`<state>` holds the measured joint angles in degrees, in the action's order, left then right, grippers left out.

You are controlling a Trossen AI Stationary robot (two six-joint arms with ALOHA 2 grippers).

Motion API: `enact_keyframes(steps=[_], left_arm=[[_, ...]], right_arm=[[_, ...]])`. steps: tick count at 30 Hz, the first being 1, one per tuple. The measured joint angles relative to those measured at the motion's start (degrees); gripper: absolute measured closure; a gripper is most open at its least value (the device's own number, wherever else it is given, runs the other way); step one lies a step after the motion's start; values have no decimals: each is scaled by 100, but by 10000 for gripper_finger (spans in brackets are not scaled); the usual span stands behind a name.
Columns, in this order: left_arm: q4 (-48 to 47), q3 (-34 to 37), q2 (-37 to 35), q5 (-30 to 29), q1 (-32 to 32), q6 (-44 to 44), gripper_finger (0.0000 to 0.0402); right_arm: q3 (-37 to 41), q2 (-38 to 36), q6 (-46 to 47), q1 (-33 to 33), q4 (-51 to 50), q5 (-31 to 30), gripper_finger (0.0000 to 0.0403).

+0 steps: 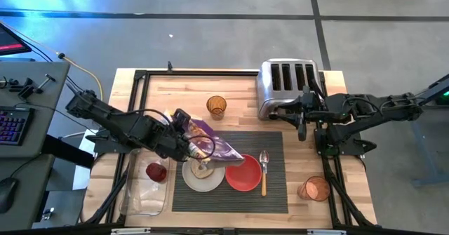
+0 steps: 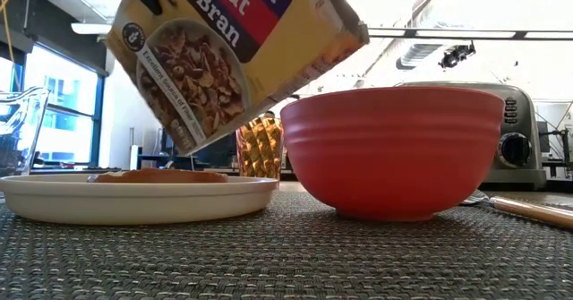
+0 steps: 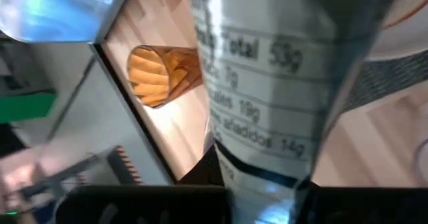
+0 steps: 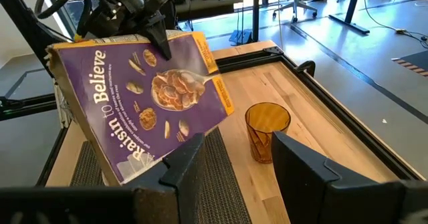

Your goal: Arrange a breakfast setting

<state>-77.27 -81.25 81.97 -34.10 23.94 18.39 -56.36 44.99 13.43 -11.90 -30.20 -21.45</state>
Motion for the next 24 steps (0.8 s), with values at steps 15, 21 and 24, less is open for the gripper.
enact_keyframes(steps=[15, 21, 24], left_arm=[[-368, -308, 615, -614, 425, 404, 401], [-1188, -1071, 1118, -974, 672, 374, 401], [-1267, -1274, 1334, -1022, 736, 393, 401]], right_arm=[[0, 0, 0, 2, -2, 2, 249], [0, -2, 0, 0, -7, 2, 249], [0, 0, 1, 1, -11, 0, 249]])
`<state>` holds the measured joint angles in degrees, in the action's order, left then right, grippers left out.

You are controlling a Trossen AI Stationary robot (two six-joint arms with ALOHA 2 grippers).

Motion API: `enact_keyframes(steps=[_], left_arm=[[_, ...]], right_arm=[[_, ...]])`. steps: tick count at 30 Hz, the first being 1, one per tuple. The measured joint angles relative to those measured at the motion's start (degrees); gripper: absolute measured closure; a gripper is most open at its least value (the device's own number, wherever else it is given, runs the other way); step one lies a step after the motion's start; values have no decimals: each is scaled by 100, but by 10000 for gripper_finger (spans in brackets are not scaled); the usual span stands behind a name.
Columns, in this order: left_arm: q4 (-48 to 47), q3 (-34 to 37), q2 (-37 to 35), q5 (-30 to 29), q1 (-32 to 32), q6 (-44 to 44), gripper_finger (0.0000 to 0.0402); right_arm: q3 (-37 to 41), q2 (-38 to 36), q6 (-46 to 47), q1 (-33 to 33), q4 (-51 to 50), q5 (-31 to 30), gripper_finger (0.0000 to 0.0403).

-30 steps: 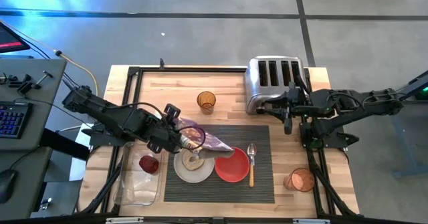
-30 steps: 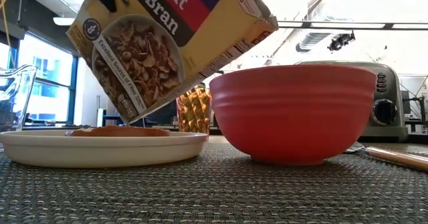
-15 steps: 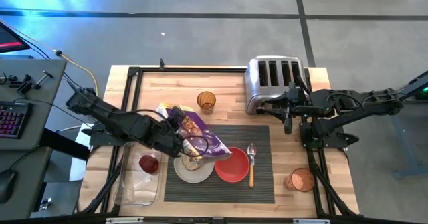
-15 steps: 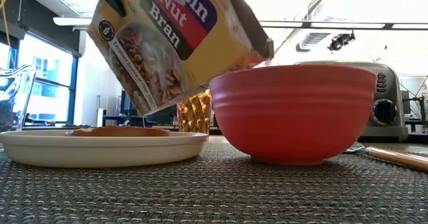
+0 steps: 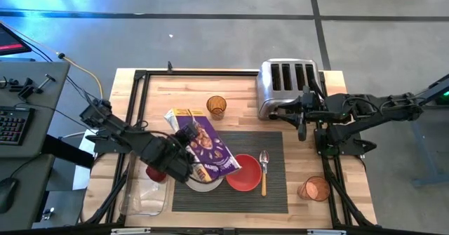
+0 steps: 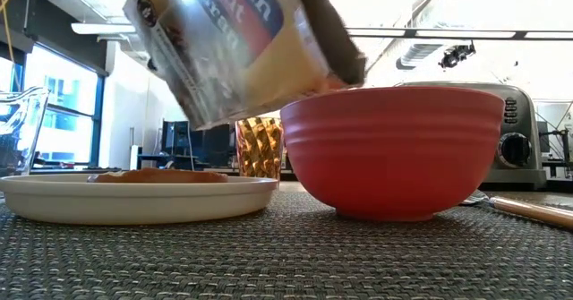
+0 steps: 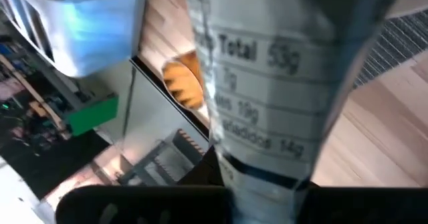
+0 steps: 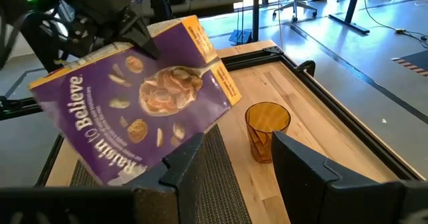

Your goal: Arrange a breakfast setting

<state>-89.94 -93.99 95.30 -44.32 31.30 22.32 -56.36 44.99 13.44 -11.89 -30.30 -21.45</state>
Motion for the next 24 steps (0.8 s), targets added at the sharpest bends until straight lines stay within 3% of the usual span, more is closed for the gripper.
enact_keyframes(steps=[19, 24], left_arm=[[-9, -366, 234, -632, 281, 480, 401], [-7, -367, 234, -1095, 367, 699, 401]], right_arm=[[0, 0, 1, -1, -31, 0, 249], [0, -2, -1, -1, -31, 0, 249]])
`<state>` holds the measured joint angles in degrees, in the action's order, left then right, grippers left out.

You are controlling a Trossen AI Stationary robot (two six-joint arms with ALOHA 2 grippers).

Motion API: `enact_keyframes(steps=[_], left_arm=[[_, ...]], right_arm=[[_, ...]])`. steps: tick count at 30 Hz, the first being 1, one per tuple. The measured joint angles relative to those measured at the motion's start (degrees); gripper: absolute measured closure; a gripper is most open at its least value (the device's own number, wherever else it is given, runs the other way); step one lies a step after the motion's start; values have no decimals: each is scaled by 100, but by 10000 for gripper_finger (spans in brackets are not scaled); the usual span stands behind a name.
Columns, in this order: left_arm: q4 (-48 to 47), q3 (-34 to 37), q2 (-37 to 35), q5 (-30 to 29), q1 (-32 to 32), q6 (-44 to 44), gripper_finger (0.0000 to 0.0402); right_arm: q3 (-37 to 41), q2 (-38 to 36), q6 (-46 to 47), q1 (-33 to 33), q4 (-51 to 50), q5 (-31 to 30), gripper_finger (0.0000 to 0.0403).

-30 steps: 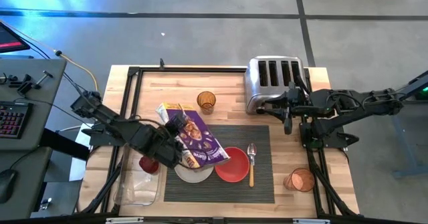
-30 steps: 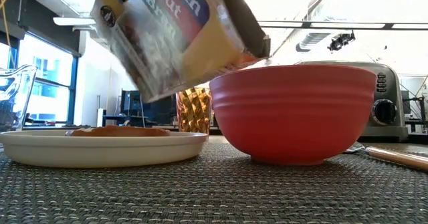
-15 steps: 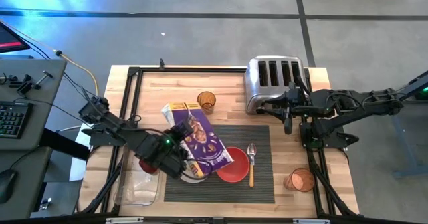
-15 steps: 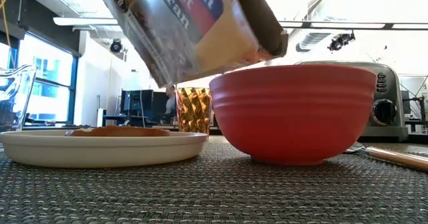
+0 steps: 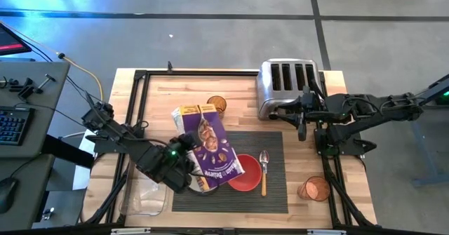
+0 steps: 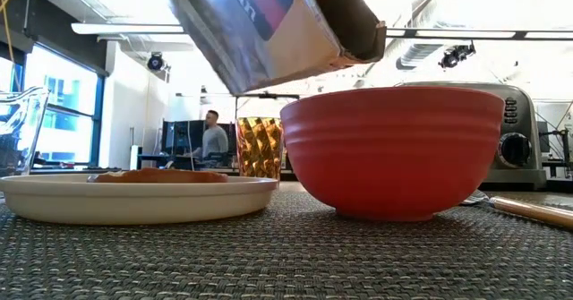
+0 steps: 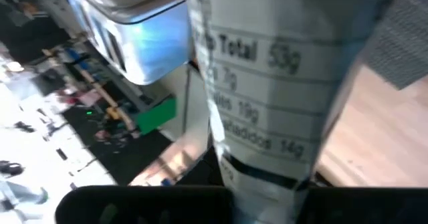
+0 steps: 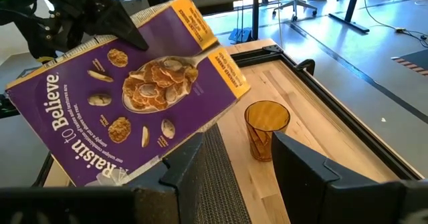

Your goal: Arrange a breakfast setting

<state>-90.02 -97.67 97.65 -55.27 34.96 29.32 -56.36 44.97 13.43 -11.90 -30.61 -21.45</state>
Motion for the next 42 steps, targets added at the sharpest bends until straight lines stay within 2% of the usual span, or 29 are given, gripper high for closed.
enact_keyframes(steps=[9, 19, 25, 30, 37, 42], left_arm=[[100, 0, 0, -382, -69, 291, 401], [808, 1, 0, -531, -88, 1669, 401], [923, 2, 0, -572, -129, 1980, 401], [1064, 2, 0, -844, -223, 2239, 401], [1412, 2, 0, -845, -276, 2946, 401], [1460, 4, 8, -837, -304, 3089, 401]], right_arm=[[0, 2, 0, 0, 0, 1, 249], [0, 0, 2, 0, 0, 0, 249], [0, 2, 2, 1, 0, 0, 249], [0, 2, 0, 1, 0, 2, 249], [0, 2, 0, 2, 0, 0, 249], [0, 0, 0, 1, 1, 2, 249]])
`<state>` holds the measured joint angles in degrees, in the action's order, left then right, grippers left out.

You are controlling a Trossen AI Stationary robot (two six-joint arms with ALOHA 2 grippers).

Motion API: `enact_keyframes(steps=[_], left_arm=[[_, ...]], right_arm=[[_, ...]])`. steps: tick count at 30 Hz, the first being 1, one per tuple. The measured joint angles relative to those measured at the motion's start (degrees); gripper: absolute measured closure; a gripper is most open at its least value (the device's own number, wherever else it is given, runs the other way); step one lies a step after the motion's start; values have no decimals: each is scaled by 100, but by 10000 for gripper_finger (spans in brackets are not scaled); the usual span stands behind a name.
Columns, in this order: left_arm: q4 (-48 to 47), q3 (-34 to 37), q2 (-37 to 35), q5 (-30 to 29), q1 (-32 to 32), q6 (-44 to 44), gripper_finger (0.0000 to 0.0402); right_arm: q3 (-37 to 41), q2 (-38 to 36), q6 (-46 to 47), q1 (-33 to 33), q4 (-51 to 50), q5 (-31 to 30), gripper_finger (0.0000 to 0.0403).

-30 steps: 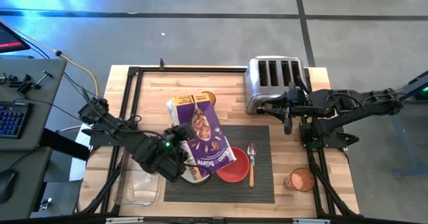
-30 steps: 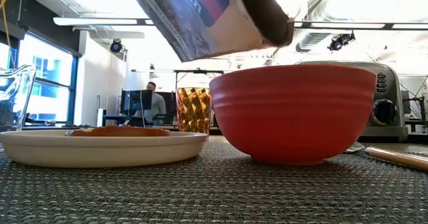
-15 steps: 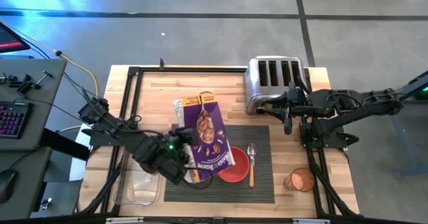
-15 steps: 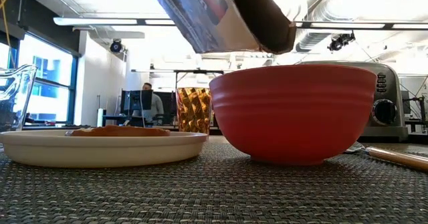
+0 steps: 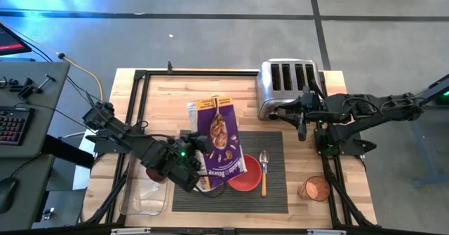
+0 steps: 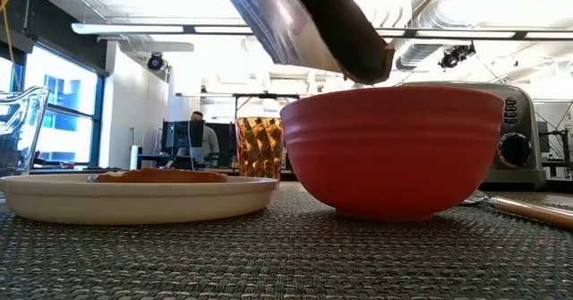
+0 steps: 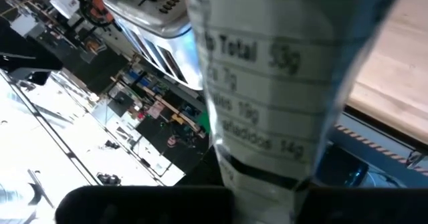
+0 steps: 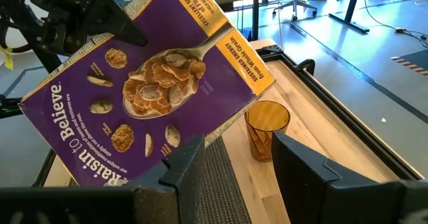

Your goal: Arrange a breakfast setting

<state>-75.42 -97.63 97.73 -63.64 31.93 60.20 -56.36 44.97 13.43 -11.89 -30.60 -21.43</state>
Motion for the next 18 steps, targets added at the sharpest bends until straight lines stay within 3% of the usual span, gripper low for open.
enact_keyframes(steps=[18], left_arm=[[288, 3, 197, -473, -155, 551, 401]], right_arm=[[0, 2, 0, -1, -1, 0, 249]])
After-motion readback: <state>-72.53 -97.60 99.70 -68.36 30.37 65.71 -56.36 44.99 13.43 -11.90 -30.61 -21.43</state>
